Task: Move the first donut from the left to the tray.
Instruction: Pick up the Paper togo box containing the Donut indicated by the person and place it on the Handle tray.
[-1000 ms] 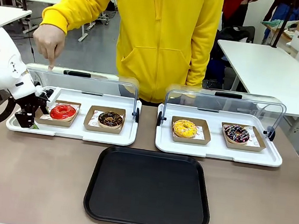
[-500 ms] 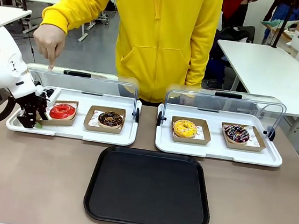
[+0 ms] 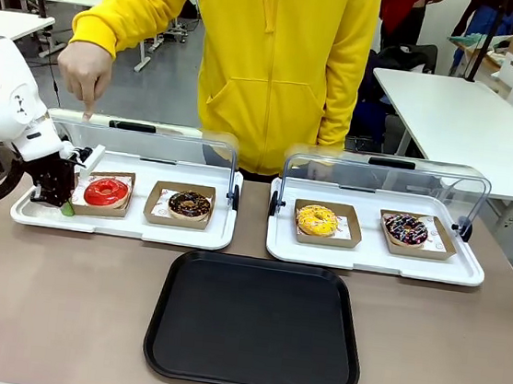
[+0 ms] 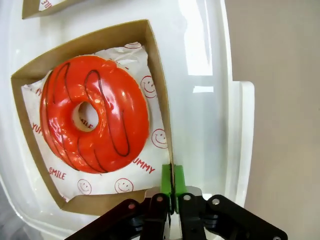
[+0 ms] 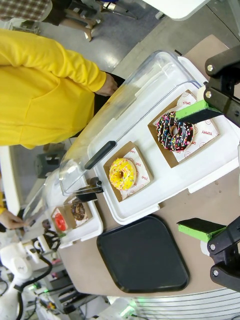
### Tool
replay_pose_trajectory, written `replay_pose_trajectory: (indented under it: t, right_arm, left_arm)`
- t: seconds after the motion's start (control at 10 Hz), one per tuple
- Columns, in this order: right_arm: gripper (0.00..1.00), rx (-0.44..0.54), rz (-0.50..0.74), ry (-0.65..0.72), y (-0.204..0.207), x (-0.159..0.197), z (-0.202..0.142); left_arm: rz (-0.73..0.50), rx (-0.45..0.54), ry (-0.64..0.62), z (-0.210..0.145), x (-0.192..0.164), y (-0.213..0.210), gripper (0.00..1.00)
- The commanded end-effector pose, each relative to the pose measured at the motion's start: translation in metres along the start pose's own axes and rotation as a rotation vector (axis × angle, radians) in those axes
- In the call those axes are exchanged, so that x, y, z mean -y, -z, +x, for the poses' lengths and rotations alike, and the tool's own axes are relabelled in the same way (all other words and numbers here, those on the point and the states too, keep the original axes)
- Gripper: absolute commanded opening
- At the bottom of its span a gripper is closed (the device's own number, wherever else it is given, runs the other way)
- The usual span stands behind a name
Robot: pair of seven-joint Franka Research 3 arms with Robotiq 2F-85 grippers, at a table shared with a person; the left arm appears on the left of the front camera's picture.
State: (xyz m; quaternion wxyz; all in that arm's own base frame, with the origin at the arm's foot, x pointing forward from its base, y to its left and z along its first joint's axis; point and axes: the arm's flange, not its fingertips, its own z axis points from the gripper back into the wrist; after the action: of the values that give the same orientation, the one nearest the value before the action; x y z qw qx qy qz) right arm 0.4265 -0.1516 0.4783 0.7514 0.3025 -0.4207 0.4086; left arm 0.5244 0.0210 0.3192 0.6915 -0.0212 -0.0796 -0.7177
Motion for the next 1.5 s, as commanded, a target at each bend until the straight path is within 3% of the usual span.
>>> replay_pose_trajectory:
  t: [0.0,0.4,0.9,1.1,1.4]
  right_arm:
    - [1.00,0.030,0.001,-0.008,0.001,0.002,0.002]
    - [1.00,0.030,0.001,-0.008,0.001,0.002,0.002]
    - [1.00,0.030,0.001,-0.008,0.001,0.002,0.002]
    - [1.00,0.030,0.001,-0.008,0.001,0.002,0.002]
    - [1.00,0.030,0.001,-0.008,0.001,0.002,0.002]
  left_arm:
    - [0.003,0.001,0.009,0.000,0.002,0.002,0.00]
    - [0.007,-0.001,0.001,0.000,-0.002,-0.002,0.02]
    - [0.112,0.023,0.034,0.043,0.027,-0.065,0.02]
    - [0.112,0.037,0.058,0.056,0.041,-0.075,0.02]
    - [0.071,0.093,0.090,0.108,0.086,-0.075,0.02]
